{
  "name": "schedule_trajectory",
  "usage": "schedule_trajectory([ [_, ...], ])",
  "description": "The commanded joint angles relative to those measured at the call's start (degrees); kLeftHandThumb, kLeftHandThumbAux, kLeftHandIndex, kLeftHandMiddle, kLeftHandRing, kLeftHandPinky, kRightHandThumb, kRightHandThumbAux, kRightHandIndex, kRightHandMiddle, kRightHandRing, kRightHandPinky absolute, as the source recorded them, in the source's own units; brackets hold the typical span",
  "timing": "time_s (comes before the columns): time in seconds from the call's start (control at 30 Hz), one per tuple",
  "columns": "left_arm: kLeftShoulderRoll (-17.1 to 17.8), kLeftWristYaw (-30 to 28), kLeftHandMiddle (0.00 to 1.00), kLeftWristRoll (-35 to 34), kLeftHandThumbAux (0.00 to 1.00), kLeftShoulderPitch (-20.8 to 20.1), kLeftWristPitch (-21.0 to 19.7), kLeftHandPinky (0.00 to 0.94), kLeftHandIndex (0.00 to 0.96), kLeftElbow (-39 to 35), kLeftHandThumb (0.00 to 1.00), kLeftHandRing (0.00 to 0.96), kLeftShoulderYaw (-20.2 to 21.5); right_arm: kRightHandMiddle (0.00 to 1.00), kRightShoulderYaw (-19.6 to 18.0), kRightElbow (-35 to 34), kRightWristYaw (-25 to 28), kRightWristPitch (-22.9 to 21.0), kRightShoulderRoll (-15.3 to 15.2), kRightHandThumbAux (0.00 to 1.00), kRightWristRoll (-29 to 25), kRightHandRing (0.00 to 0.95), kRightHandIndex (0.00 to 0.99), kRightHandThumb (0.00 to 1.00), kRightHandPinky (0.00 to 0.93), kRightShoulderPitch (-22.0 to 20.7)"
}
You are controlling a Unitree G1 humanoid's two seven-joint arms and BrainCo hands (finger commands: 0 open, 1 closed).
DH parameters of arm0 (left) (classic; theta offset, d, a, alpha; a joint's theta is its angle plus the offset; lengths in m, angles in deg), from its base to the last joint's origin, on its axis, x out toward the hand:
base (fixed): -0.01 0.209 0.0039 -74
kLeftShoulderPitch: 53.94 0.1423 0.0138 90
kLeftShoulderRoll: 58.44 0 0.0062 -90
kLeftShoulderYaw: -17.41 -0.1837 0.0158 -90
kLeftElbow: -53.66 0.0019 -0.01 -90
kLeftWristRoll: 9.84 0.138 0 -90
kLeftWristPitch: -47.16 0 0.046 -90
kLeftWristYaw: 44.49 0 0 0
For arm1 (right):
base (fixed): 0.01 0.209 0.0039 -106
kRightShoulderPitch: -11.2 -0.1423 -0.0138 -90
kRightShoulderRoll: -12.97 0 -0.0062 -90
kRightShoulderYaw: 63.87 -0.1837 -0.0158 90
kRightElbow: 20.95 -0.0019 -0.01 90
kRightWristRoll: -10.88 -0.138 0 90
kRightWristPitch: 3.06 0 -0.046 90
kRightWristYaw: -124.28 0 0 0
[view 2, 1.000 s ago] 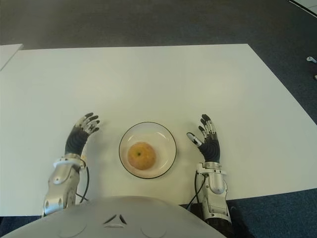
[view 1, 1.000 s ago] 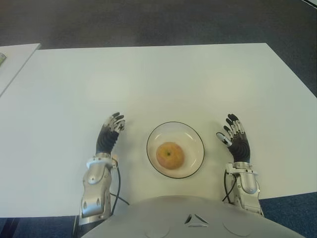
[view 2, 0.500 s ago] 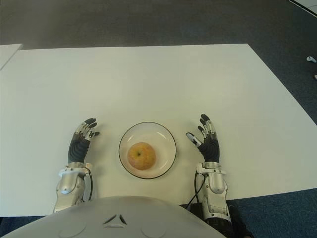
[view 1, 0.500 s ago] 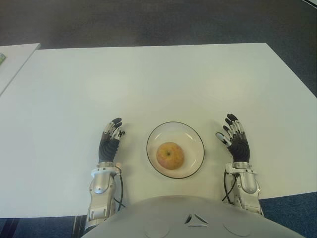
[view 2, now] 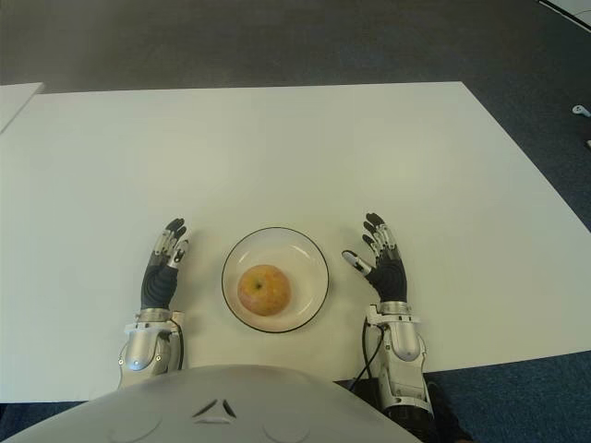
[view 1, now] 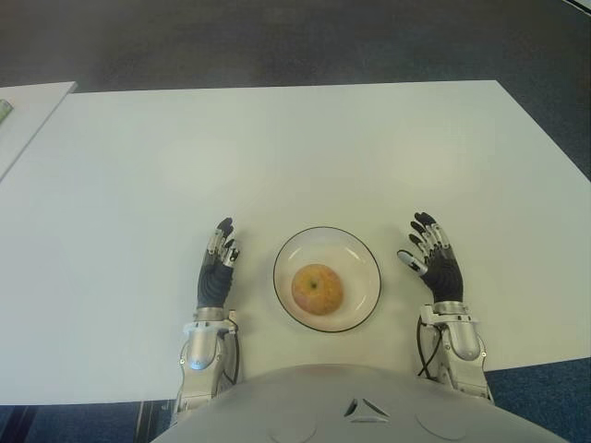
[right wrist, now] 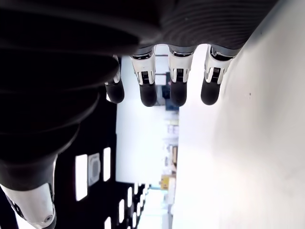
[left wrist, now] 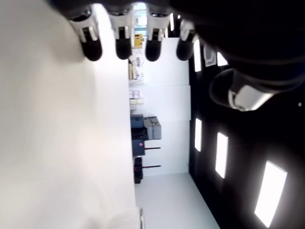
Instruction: Put the apples into the plate.
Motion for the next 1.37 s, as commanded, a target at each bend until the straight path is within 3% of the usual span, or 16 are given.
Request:
schedule_trajectory([
  [0.03,0.31,-0.36,0.088,-0.51,0.339,-0.31,1.94,0.138,0.123,10.66,0.059,0.068,-0.53,0.131,0.34,6.35,1.29,-8.28,0.63,0.688,-1.28,0.107,0.078,0.2,0.156,5.44],
  [0.2,0.53,-1.05,0.091,-0.83,0.342,-0.43,3.41,0.144,0.117,11.24,0.071,0.079,-1.39,0.144,0.22,6.12,2.03,-8.23,0.08,0.687,-1.6,0.124,0.072,0.21,0.168,5.67],
  [0.8,1.79,-2.51,0.093,-3.19,0.32,1.44,2.55,0.144,0.093,9.12,0.022,0.09,-3.01,0.166,0.58,5.23,2.03,-7.0,0.0,0.686,-0.79,0.157,0.067,0.177,0.185,6.86],
  [1.37,1.77,-2.13,0.116,-4.1,0.366,3.26,1.75,0.188,0.08,6.85,0.031,0.125,-2.79,0.154,1.58,3.96,1.54,-6.37,0.73,0.691,-0.29,0.152,0.059,0.138,0.167,8.15],
])
